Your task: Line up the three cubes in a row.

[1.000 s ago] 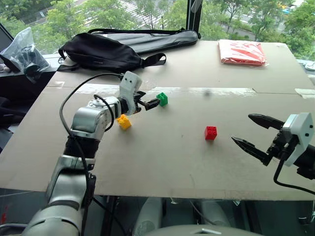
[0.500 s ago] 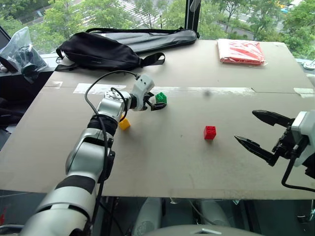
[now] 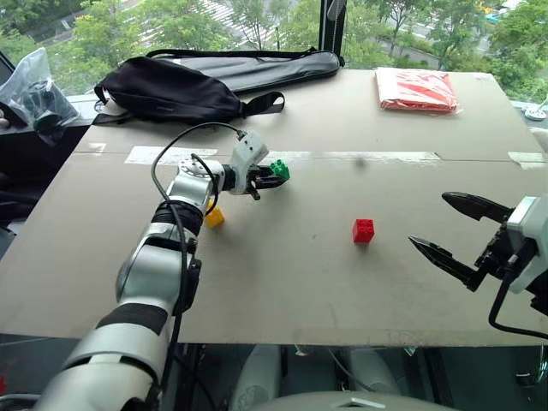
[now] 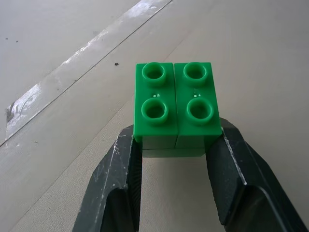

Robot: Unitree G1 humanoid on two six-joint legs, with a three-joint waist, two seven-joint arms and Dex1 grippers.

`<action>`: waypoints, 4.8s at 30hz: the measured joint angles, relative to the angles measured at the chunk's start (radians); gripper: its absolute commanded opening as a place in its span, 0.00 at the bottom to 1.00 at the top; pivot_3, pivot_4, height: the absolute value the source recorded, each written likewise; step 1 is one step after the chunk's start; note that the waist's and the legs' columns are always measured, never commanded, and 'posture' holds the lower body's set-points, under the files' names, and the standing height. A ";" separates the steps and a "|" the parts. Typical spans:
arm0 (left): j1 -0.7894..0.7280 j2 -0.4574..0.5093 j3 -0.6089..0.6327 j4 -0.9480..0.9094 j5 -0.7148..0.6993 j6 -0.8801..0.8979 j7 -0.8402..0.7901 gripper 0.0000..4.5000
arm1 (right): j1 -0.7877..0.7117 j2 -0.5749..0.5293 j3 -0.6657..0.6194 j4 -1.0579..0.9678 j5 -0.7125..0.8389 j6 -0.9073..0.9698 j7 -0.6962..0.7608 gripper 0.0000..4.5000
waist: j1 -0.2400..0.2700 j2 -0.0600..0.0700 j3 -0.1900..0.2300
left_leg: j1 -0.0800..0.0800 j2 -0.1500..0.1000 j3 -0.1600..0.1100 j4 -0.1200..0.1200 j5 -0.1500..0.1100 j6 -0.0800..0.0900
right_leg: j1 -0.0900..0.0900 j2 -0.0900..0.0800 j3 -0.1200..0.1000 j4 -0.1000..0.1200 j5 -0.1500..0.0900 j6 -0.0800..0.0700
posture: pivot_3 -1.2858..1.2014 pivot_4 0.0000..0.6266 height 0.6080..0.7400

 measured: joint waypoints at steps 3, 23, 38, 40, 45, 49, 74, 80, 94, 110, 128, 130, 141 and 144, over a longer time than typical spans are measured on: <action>0.102 0.029 -0.012 -0.260 -0.027 0.043 -0.092 0.27 | 0.029 -0.001 -0.001 0.001 -0.005 -0.022 0.039 1.00 | 0.002 0.000 0.000 | 0.000 0.001 0.000 0.000 0.000 0.000 | 0.001 -0.001 0.000 0.000 0.000 0.000 | 0.52 0.24 1.00; 0.329 0.052 -0.194 -0.693 0.027 0.177 -0.093 0.27 | 0.213 -0.038 -0.105 0.016 -0.042 -0.122 0.257 1.00 | 0.004 0.001 0.000 | 0.002 0.000 0.000 0.002 -0.002 0.005 | 0.003 0.000 0.001 0.001 0.000 0.001 | 0.52 0.24 1.00; 0.267 -0.011 -0.197 -0.414 0.053 -0.115 -0.156 0.27 | 0.208 -0.030 -0.108 0.007 -0.059 -0.125 0.216 1.00 | 0.008 0.001 -0.001 | 0.002 0.000 0.000 0.002 -0.002 0.005 | 0.003 0.000 0.000 0.001 0.000 0.001 | 0.52 0.24 1.00; 0.261 -0.022 -0.197 -0.394 0.053 -0.133 -0.167 0.27 | 0.214 -0.027 -0.108 -0.006 -0.060 -0.124 0.210 1.00 | 0.008 0.001 -0.001 | 0.002 0.000 0.000 0.002 -0.002 0.005 | 0.003 0.000 0.000 0.001 0.001 0.001 | 0.52 0.24 1.00; 0.257 -0.031 -0.197 -0.378 0.053 -0.133 -0.188 0.65 | 0.229 -0.019 -0.108 -0.008 -0.063 -0.124 0.203 1.00 | 0.007 0.001 -0.001 | 0.002 0.000 0.000 0.002 -0.002 0.005 | 0.003 0.000 0.000 0.001 0.001 0.001 | 0.52 0.24 1.00; 0.267 -0.024 -0.193 -0.409 0.046 -0.098 -0.199 0.97 | 0.225 -0.019 -0.108 -0.009 -0.064 -0.124 0.197 1.00 | 0.003 0.001 -0.001 | 0.002 0.000 0.000 0.002 -0.002 0.005 | 0.003 0.000 0.000 0.001 0.001 0.001 | 0.52 0.24 1.00; 0.801 0.327 0.462 -1.021 -0.261 0.595 0.187 0.97 | 0.009 -0.049 0.116 0.082 -0.064 -0.157 0.263 1.00 | 0.009 0.001 -0.001 | 0.003 0.002 -0.001 0.001 -0.003 0.005 | 0.003 -0.002 0.000 0.000 0.001 0.001 | 0.52 0.24 1.00; 0.836 0.295 0.423 -0.975 -0.230 0.465 0.229 0.97 | 0.009 -0.061 0.116 0.087 -0.074 -0.168 0.275 1.00 | 0.006 0.001 -0.001 | 0.003 0.002 0.000 0.001 -0.003 0.004 | 0.003 -0.003 0.000 0.000 0.001 0.001 | 0.52 0.24 1.00; 0.759 0.212 0.334 -0.729 -0.161 0.222 0.287 0.78 | 0.036 -0.057 0.112 0.087 -0.109 -0.170 0.244 1.00 | 0.002 0.001 -0.001 | 0.003 0.002 0.000 0.001 -0.003 0.005 | 0.002 -0.002 0.000 0.000 0.001 0.001 | 0.52 0.24 1.00; 0.676 0.302 0.254 -0.716 -0.219 0.172 0.007 0.37 | 0.086 -0.056 0.064 0.072 -0.104 -0.169 0.225 1.00 | 0.012 0.001 -0.001 | 0.003 0.001 -0.001 0.001 -0.003 0.005 | 0.003 -0.002 -0.001 0.001 0.001 0.001 | 0.52 0.24 1.00; 0.368 0.162 0.007 -0.229 -0.082 -0.280 -0.363 0.37 | 0.153 -0.060 -0.019 -0.009 -0.026 -0.146 0.235 1.00 | 0.001 0.000 -0.001 | 0.002 0.001 0.001 0.002 -0.003 0.005 | 0.003 0.000 0.000 0.000 0.001 0.001 | 0.52 0.24 1.00; 0.371 0.161 0.007 -0.229 -0.082 -0.286 -0.370 0.37 | 0.154 -0.060 -0.034 -0.013 -0.021 -0.143 0.227 1.00 | 0.001 0.000 -0.001 | 0.003 0.001 0.001 0.002 -0.003 0.005 | 0.003 0.000 0.000 0.001 0.001 0.001 | 0.52 0.24 1.00; 0.373 0.161 0.007 -0.203 -0.080 -0.352 -0.392 0.37 | 0.155 -0.065 -0.038 -0.015 -0.025 -0.144 0.232 1.00 | 0.001 0.000 -0.001 | 0.003 0.001 0.000 0.002 -0.003 0.005 | 0.003 0.000 0.000 0.001 0.001 0.001 | 0.52 0.24 1.00; 0.371 0.161 0.008 -0.179 -0.082 -0.371 -0.404 0.58 | 0.155 -0.071 -0.038 -0.006 -0.025 -0.144 0.242 1.00 | 0.001 0.000 -0.001 | 0.003 0.001 0.001 0.002 -0.003 0.005 | 0.003 0.000 0.000 0.001 0.001 0.001 | 0.52 0.24 1.00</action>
